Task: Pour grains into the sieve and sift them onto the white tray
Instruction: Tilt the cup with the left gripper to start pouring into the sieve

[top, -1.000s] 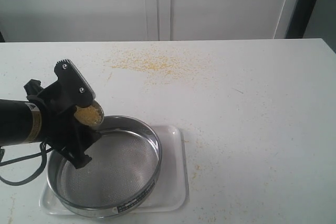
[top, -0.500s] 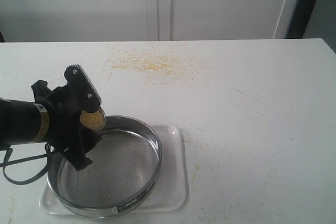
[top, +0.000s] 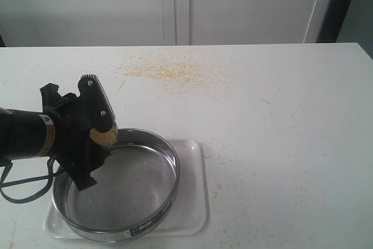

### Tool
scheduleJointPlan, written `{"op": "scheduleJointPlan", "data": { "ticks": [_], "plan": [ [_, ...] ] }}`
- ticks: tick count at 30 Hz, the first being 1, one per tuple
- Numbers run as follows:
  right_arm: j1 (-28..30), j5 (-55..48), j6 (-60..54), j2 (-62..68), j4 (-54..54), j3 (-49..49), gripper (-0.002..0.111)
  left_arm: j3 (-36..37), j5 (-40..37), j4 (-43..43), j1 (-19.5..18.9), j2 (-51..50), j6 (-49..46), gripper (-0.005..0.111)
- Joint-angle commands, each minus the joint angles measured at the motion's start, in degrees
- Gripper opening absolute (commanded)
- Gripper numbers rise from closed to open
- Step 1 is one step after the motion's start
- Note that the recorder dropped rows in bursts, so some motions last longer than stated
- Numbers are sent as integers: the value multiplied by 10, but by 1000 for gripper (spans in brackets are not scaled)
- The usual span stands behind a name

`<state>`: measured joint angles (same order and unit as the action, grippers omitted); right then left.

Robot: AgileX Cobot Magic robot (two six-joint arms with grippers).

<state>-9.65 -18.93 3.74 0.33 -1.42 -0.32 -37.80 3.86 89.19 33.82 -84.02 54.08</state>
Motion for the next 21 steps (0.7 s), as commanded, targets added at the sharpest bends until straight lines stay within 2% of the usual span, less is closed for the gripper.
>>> {"op": "scheduleJointPlan", "data": {
  "ticks": [1,9,21],
  "plan": [
    [5,6,0,-3,-1,3,0,-4,-6,32,3,6,-1,0],
    [5,6,0,-3,-1,3,0,-4,-7,86,3,6,-3,0],
    [5,6,0,-3,-1,3,0,-4,-28,86,3,6,-49,0]
  ]
}}
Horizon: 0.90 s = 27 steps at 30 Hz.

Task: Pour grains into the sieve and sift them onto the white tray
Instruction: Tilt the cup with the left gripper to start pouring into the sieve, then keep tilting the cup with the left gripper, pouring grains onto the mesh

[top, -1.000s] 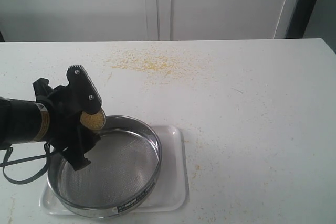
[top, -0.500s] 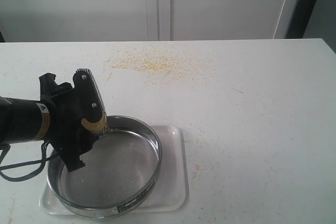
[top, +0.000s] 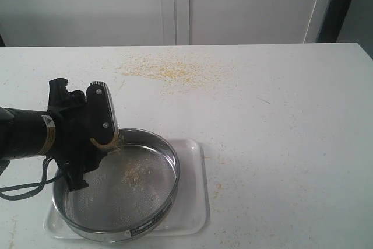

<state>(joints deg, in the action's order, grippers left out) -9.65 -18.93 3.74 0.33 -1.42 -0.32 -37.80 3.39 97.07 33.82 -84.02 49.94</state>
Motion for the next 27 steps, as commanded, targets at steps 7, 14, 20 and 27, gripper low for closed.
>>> {"op": "scheduleJointPlan", "data": {
  "ticks": [7,14,20,27],
  "plan": [
    [5,6,0,-3,-1,3,0,-4,-34,8,3,6,-24,0],
    [5,6,0,-3,-1,3,0,-4,-34,12,3,6,-24,0],
    [5,6,0,-3,-1,3,0,-6,-34,12,3,6,-35,0],
    [5,6,0,-3,-1,3,0,-6,-21,29,3,6,-41,0]
  ]
}}
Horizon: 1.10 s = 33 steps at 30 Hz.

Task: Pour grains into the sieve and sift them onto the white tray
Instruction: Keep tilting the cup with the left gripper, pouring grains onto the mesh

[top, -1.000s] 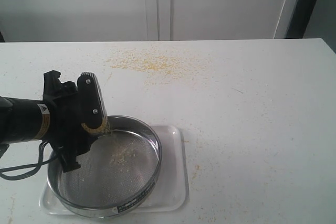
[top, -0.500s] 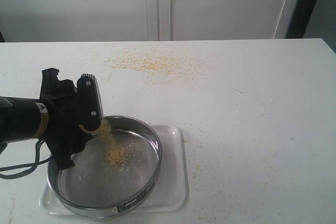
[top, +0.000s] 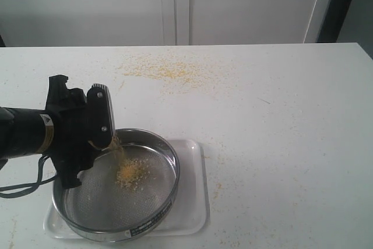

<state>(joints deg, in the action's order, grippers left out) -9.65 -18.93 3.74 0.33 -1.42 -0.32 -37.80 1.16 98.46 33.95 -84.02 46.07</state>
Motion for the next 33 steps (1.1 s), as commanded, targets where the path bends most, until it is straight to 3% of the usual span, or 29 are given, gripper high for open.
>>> {"op": "scheduleJointPlan", "data": {
  "ticks": [1,33],
  "plan": [
    [5,6,0,-3,-1,3,0,-6,2,15,1,6,-4,0],
    [5,6,0,-3,-1,3,0,-6,2,15,1,6,-76,0]
  ]
}}
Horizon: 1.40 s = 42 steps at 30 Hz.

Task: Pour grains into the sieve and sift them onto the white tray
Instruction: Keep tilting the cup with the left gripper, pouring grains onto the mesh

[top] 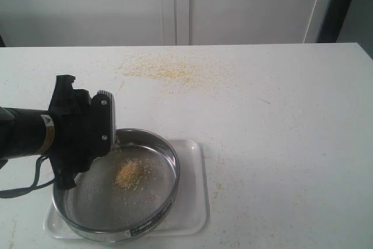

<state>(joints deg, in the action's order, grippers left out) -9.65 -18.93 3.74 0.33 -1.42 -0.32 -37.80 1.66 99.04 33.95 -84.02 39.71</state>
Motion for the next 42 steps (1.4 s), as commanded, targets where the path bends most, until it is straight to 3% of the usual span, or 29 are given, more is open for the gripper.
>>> {"op": "scheduleJointPlan", "data": {
  "ticks": [1,42],
  "plan": [
    [5,6,0,-3,-1,3,0,-6,-3,9,1,6,-12,0],
    [5,6,0,-3,-1,3,0,-6,1,9,5,7,-92,0]
  ]
}}
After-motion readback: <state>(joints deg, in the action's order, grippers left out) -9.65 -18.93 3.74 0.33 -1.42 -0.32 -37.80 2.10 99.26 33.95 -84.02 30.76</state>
